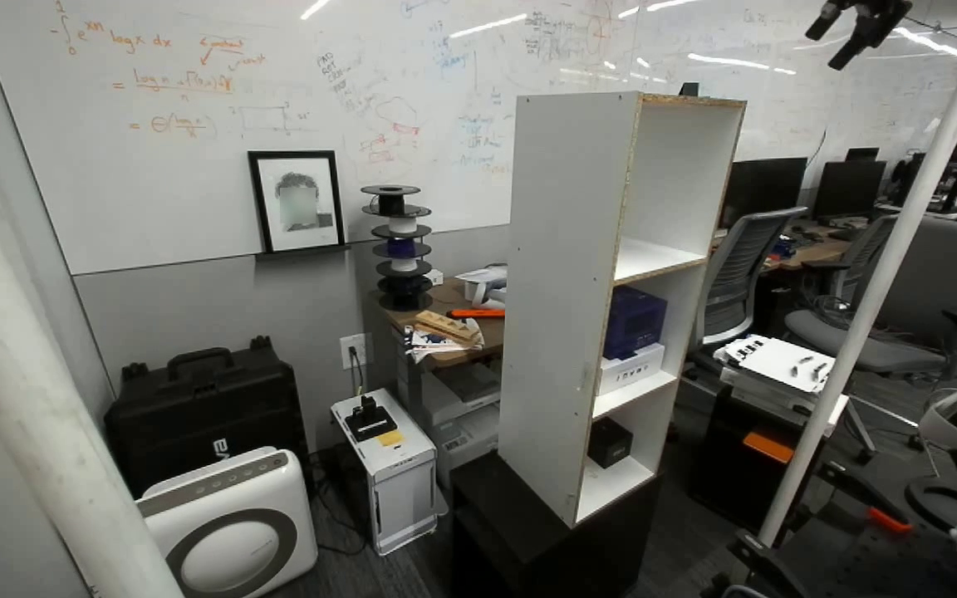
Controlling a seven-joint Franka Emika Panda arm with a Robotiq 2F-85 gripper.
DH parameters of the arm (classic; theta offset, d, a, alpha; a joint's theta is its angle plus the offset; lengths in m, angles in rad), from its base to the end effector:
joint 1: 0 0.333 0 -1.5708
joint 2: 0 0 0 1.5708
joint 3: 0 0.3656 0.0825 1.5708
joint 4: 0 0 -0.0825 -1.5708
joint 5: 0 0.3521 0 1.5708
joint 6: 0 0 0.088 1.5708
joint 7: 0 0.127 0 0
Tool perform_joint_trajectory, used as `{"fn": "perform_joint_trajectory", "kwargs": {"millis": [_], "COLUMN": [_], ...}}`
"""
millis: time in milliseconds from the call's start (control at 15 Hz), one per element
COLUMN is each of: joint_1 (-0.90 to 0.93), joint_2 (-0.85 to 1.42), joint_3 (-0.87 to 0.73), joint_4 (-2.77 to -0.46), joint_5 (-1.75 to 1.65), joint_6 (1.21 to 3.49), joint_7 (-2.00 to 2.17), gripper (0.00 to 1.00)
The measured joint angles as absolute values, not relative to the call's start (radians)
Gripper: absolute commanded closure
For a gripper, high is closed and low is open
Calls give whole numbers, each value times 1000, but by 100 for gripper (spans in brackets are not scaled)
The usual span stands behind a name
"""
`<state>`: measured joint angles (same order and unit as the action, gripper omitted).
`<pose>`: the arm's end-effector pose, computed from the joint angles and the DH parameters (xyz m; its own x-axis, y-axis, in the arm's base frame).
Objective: Pick the black object and put it on top of the cabinet
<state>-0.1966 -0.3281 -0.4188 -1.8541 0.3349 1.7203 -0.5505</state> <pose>0.3491 -0.2489 0.6930 0.9221 -0.1317 0.3637 -0.0160 -0.9525 -0.3042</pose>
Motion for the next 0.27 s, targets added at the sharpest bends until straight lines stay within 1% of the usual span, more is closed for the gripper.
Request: {"fn": "perform_joint_trajectory", "kwargs": {"millis": [133, 267], "joint_1": [-206, -210], "joint_2": [-358, -354], "joint_3": [-433, -436], "joint_4": [-1923, -1997], "joint_5": [286, 253], "joint_6": [1627, 1616], "joint_7": [-568, -578], "gripper": [0, 0]}}
